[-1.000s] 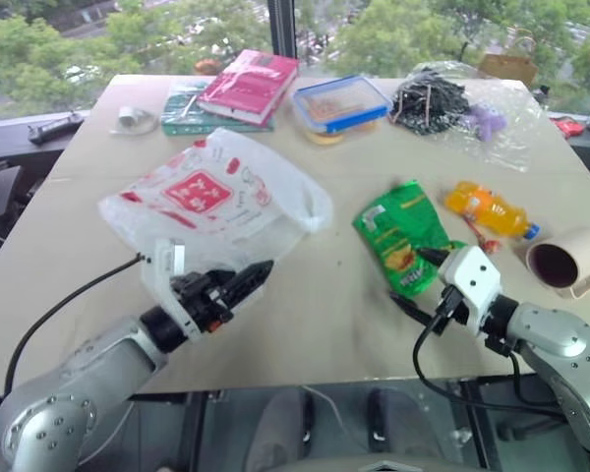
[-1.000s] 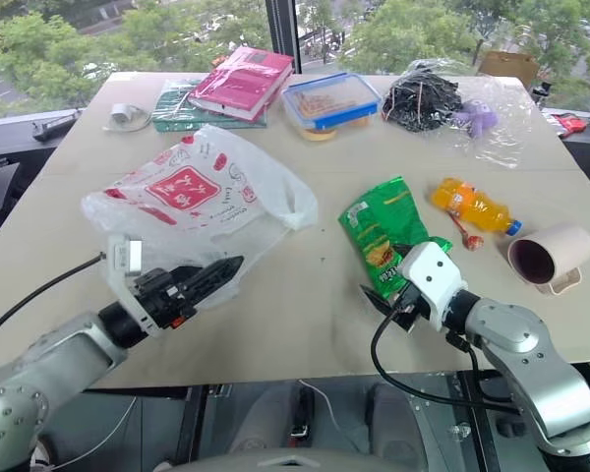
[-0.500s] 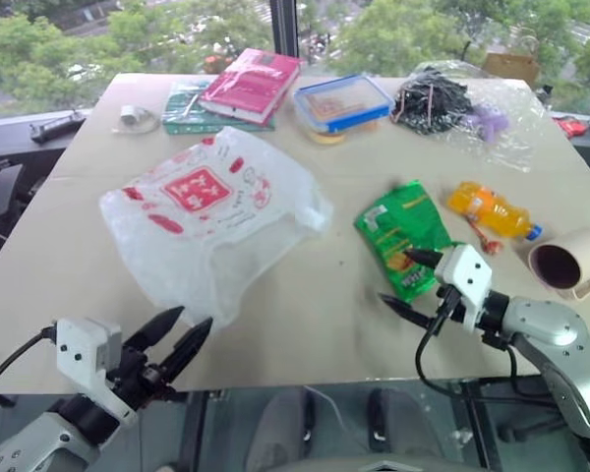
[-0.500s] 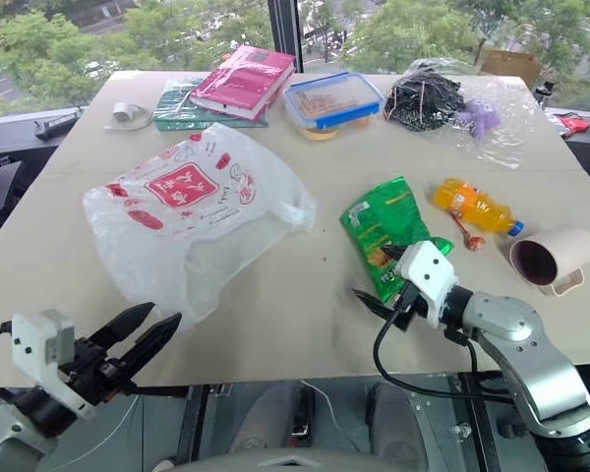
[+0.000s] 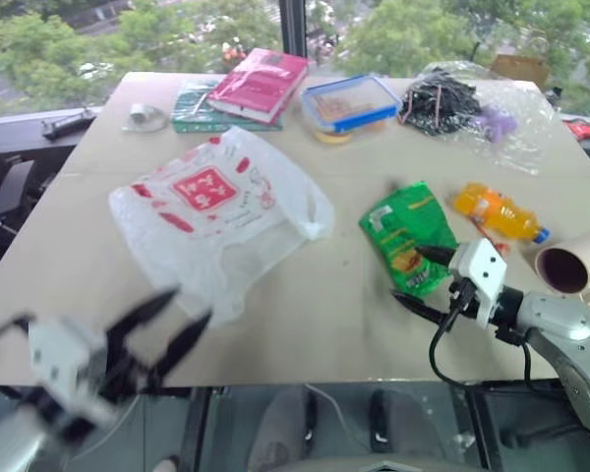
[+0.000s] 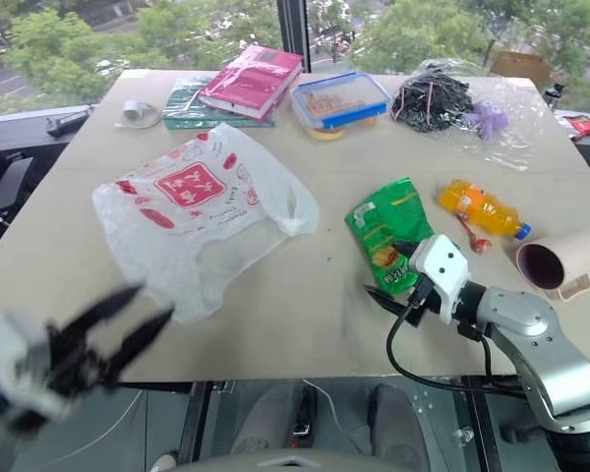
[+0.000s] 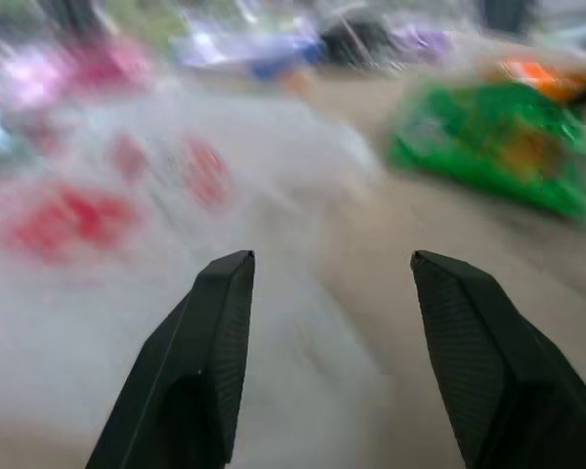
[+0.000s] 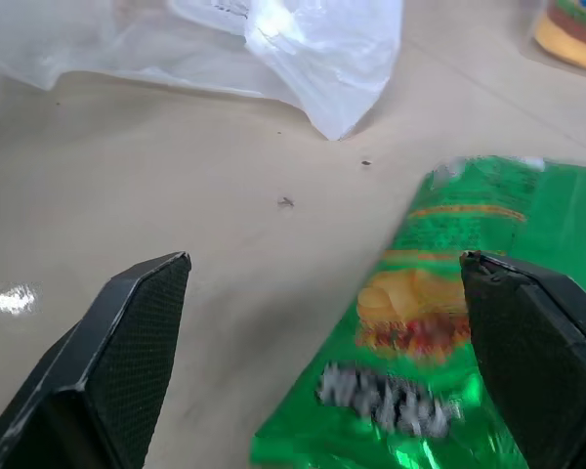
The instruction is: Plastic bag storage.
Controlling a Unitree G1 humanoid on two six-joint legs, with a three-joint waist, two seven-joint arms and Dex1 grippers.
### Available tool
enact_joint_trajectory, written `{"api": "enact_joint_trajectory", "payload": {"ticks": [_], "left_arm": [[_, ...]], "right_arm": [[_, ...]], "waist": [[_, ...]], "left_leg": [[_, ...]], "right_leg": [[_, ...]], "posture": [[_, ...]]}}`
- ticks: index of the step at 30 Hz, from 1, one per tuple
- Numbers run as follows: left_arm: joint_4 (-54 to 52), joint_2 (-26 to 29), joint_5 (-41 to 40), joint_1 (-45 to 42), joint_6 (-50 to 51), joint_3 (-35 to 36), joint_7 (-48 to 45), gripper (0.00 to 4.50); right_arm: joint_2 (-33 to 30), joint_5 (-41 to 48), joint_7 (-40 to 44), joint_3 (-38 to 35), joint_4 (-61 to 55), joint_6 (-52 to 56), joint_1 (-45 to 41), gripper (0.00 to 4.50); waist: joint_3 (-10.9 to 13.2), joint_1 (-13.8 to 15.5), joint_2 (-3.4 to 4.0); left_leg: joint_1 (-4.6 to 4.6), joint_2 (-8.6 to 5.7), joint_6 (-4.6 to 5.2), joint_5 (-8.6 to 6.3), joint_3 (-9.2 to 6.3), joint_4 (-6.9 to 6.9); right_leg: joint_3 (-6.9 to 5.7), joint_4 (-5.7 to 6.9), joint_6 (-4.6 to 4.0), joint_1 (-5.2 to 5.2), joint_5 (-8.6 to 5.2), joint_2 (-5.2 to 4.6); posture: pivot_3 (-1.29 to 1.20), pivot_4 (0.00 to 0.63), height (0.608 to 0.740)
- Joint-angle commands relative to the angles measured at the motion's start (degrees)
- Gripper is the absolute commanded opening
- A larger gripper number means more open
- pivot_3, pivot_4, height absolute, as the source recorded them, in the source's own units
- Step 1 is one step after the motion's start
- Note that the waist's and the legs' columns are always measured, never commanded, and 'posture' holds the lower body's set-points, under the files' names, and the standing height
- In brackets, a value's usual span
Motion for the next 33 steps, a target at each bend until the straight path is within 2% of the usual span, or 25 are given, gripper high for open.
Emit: {"api": "enact_joint_trajectory", "payload": {"ticks": [1,3,6,9,11,16,19,23,28,32,33], "left_arm": [[-1.17,4.95,1.57,-15.32,19.02,-8.08,16.81,2.66],[0.21,5.98,2.04,-30.77,29.46,-15.23,23.33,2.66],[4.18,8.62,4.33,-45.97,45.04,-25.31,26.26,2.66],[6.90,11.55,5.11,-53.72,58.30,-31.70,26.25,2.66],[6.34,14.86,6.36,-56.64,60.40,-35.99,24.18,2.66],[4.79,18.66,9.18,-58.70,61.09,-43.12,21.23,2.66],[4.77,22.65,13.46,-57.31,60.08,-47.75,21.12,2.66],[6.07,25.09,19.57,-55.17,57.45,-53.06,21.79,2.66],[8.12,24.06,26.45,-52.79,55.30,-57.72,22.90,2.66],[13.94,21.91,33.33,-51.97,51.41,-61.40,24.46,2.66],[16.40,20.97,35.04,-51.60,49.33,-61.62,24.90,2.14]], "right_arm": [[-0.26,0.67,-1.41,-2.05,-3.46,0.41,-0.28,4.50],[-0.16,0.80,-2.48,-2.18,-4.56,1.43,-1.17,4.50],[-0.26,0.60,-3.47,-1.93,-5.77,2.50,-1.83,4.50],[-1.30,1.96,-2.50,-2.91,-7.75,2.98,-1.02,4.50],[-2.64,3.22,-0.85,-4.21,-9.91,2.49,0.47,4.50],[-4.38,7.38,1.01,-8.85,-13.84,2.08,3.87,4.50],[-4.92,8.59,0.80,-10.37,-15.57,2.11,5.54,4.50],[-5.64,9.16,0.99,-11.73,-16.20,1.88,7.28,4.50],[-6.06,8.86,0.54,-12.51,-16.46,1.36,8.59,4.50],[-6.44,8.57,0.63,-12.72,-16.45,1.05,9.12,4.50],[-6.44,8.43,0.47,-12.56,-16.56,1.01,9.25,4.50]], "waist": [[-0.01,-0.14,-0.14],[0.02,-0.49,-0.16],[0.05,-0.56,-0.36],[0.05,-1.35,-0.34],[0.11,-1.78,-0.34],[0.17,-1.37,-0.36],[0.18,-1.35,-0.37],[0.18,-1.32,-0.37],[0.18,-1.16,-0.37],[0.17,-1.12,-0.39],[0.17,-1.12,-0.38]], "left_leg": [[0.13,-0.01,0.25,0.13,0.00,0.01],[0.13,-0.04,0.29,0.12,0.02,0.03],[0.10,-0.15,0.03,0.28,-0.12,0.08],[0.17,-0.18,-0.03,0.31,-0.11,0.00],[0.17,-0.07,-0.08,0.32,-0.10,-0.07],[0.16,0.10,-0.29,0.32,-0.21,-0.12],[0.18,0.10,-0.30,0.31,-0.20,-0.12],[0.21,0.11,-0.31,0.31,-0.18,-0.12],[0.19,0.12,-0.32,0.32,-0.19,-0.12],[0.18,0.09,-0.31,0.32,-0.19,-0.11],[0.18,0.09,-0.31,0.32,-0.19,-0.11]], "right_leg": [[0.05,0.00,0.01,0.18,0.01,0.06],[0.12,-0.08,-0.01,0.22,0.05,0.09],[0.09,0.02,0.03,0.25,0.31,0.15],[0.14,0.13,0.03,0.26,0.29,0.19],[0.20,0.09,0.04,0.21,0.28,0.34],[0.15,0.09,-0.08,0.17,0.21,0.46],[0.16,0.06,-0.08,0.20,0.20,0.42],[0.18,0.07,-0.16,0.20,0.16,0.41],[0.16,0.08,-0.27,0.20,0.11,0.39],[0.17,0.07,-0.27,0.20,0.12,0.36],[0.17,0.08,-0.27,0.20,0.11,0.36]], "posture": [[0.00,0.150,0.740],[0.00,0.150,0.740],[0.00,0.150,0.740],[0.00,0.150,0.740],[0.00,0.150,0.740],[0.00,0.150,0.740],[0.00,0.150,0.740],[0.00,0.150,0.740],[0.00,0.150,0.740],[0.00,0.150,0.740],[0.00,0.150,0.740]]}}
